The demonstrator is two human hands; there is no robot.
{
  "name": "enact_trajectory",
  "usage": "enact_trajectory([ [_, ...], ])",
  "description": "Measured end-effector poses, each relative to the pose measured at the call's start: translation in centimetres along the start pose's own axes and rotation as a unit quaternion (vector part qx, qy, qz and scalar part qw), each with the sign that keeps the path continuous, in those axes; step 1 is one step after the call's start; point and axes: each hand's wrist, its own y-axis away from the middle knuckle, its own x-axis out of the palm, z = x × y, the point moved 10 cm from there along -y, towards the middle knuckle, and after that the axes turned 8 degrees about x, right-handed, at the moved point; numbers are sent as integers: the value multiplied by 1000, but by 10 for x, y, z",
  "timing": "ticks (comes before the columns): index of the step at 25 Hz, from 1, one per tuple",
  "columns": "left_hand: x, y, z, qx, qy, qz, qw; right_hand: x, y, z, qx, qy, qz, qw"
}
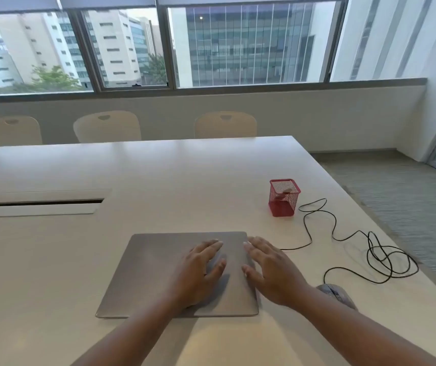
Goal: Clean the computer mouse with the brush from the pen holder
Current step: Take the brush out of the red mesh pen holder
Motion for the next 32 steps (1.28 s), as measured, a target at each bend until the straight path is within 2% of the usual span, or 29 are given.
enact_trajectory([
  [8,15,-2,7,30,-82,59,994,18,-3,-7,4,-54,47,997],
  [12,17,-21,9,41,-53,57,996,15,-9,-15,-9,-72,68,995],
  [15,20,-45,8,36,14,40,998,-12,-23,-31,-5,-75,25,997],
  [19,33,-90,4,11,87,9,996,-66,-50,-79,55,-110,-91,988],
  [23,49,-142,2,-24,161,2,987,-105,-72,-120,118,-127,-166,971],
  [28,80,-201,2,-54,208,42,976,-130,-99,-144,135,-133,-191,963],
  [32,101,-240,1,-42,249,49,966,-133,-120,-152,127,-123,-193,965],
])
